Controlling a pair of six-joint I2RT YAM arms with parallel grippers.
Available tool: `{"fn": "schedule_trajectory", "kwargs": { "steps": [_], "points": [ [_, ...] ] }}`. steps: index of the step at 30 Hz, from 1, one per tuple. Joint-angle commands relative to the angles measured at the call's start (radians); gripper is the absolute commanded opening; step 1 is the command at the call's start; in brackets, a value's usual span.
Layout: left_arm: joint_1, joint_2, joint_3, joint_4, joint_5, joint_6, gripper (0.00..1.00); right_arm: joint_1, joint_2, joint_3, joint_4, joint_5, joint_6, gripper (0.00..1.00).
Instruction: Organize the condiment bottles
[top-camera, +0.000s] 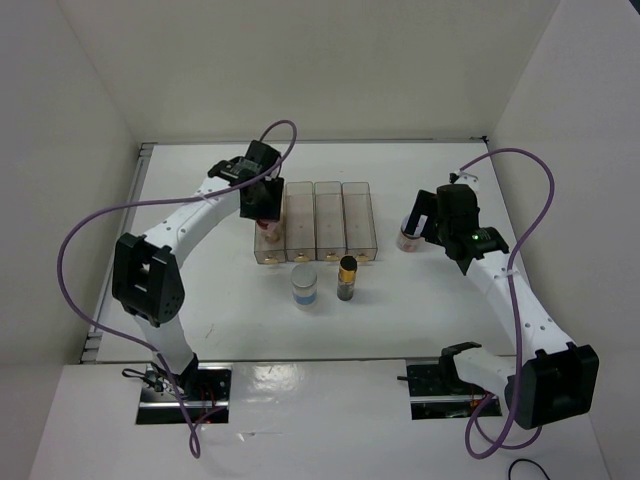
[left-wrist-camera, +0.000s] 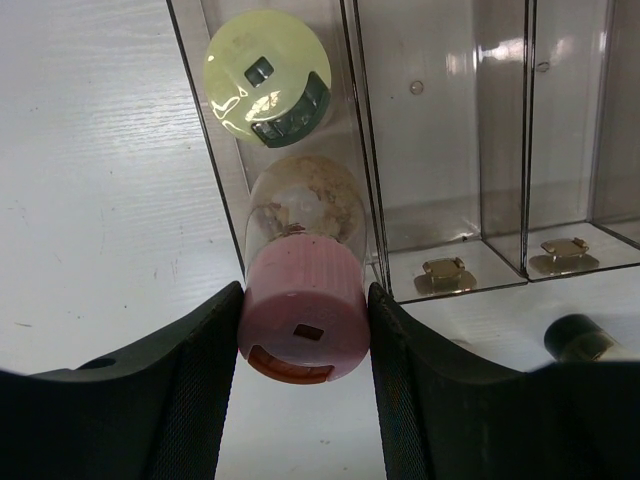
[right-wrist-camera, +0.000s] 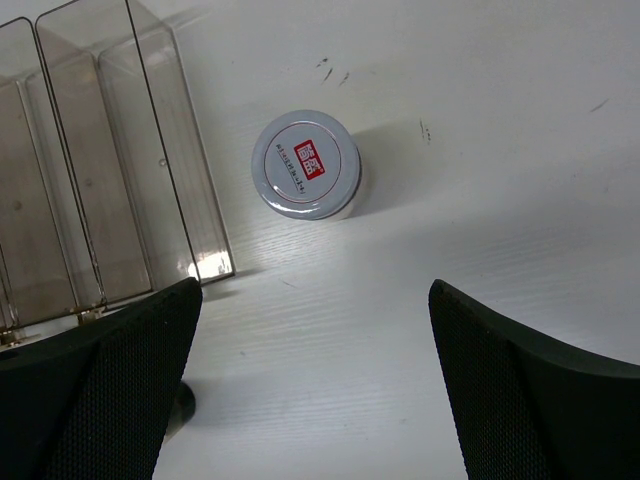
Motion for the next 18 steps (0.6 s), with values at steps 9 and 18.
{"fn": "schedule_trajectory", "kwargs": {
  "steps": [9, 18],
  "points": [
    [0.003, 0.041, -0.050, 0.058, 0.021, 0.025, 0.47, -0.003, 0.001, -0.003, 0.028, 0.020, 0.004, 0.98],
    [0.003, 0.071, -0.059, 0.076, 0.041, 0.044, 0.63, -0.003, 0.011, -0.003, 0.028, 0.020, 0.004, 0.98]
  ]
}}
